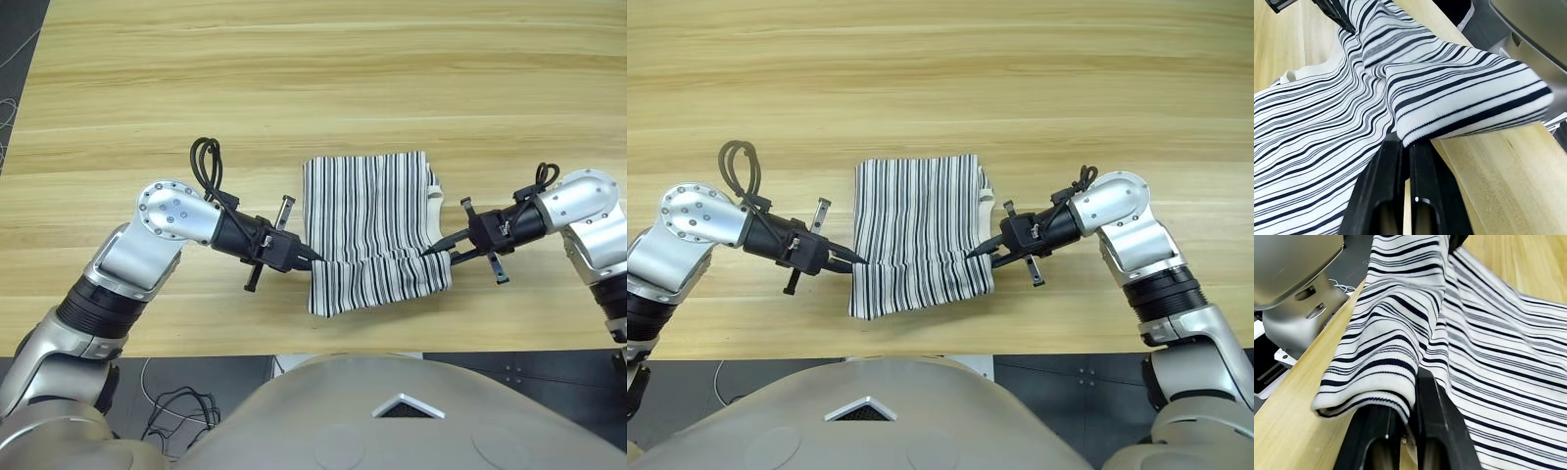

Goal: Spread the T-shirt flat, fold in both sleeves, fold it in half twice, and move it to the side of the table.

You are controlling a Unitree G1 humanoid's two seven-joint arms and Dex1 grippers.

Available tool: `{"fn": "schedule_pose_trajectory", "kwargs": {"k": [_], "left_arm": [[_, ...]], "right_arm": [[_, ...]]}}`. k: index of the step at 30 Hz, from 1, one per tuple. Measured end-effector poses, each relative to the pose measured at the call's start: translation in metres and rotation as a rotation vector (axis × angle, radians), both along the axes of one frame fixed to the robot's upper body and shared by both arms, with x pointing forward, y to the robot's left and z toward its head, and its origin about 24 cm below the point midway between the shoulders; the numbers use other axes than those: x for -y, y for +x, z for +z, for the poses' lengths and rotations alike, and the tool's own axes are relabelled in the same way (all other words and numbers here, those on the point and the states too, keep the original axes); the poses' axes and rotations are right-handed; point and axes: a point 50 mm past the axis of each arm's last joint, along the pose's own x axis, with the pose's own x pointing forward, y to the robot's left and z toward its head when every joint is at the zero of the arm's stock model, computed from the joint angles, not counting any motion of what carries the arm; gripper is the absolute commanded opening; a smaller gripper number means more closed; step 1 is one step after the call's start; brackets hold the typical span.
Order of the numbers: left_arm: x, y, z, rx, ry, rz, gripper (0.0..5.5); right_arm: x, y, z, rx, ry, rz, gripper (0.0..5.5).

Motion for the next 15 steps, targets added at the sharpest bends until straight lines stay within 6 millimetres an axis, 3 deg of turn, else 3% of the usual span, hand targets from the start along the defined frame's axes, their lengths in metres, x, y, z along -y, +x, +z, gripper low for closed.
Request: {"fn": "schedule_pose_trajectory", "kwargs": {"k": [6,15], "left_arm": [[-0.005,0.040,-0.001,-0.003,-0.031,0.125,0.10],[-0.016,0.070,-0.009,-0.048,-0.053,0.249,0.10]], "right_arm": [[0.002,0.016,0.002,0.027,0.028,-0.081,0.20],[0.002,0.040,0.005,0.076,0.028,-0.152,0.20]]}}
